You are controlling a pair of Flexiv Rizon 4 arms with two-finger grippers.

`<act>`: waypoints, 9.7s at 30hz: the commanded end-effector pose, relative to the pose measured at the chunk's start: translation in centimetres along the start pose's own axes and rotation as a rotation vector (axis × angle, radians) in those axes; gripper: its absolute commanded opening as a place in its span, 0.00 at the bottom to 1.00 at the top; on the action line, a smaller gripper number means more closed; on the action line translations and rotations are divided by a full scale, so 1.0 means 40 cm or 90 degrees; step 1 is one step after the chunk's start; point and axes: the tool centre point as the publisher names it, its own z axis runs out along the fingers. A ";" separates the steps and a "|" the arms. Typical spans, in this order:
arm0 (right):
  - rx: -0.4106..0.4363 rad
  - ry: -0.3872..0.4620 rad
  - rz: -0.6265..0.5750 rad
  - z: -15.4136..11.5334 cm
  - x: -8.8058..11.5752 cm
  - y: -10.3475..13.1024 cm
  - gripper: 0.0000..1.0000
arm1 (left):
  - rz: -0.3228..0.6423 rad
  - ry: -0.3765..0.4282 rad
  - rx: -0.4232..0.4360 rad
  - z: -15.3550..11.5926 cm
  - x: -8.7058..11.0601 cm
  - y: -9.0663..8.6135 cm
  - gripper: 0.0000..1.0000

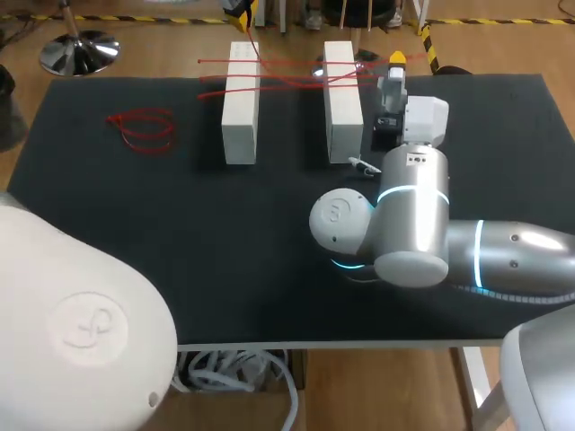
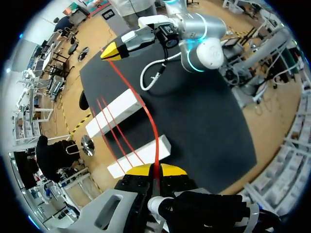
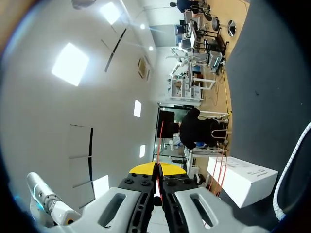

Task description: Grab the tape and strap the tape.

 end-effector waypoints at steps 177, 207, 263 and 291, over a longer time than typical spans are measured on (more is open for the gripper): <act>0.154 0.548 -1.340 0.071 0.131 -0.059 0.00 | -0.313 0.117 -0.066 0.087 -0.022 0.032 0.00; 0.162 0.544 -1.299 0.077 0.128 -0.073 0.00 | -0.313 0.117 -0.066 0.087 -0.022 0.032 0.00; 0.199 0.389 -2.040 0.048 0.143 -0.265 0.00 | -0.313 0.117 -0.066 0.087 -0.022 0.032 0.00; 0.139 0.535 -1.700 0.098 0.193 -0.345 0.00 | -0.313 0.117 -0.066 0.087 -0.022 0.032 0.00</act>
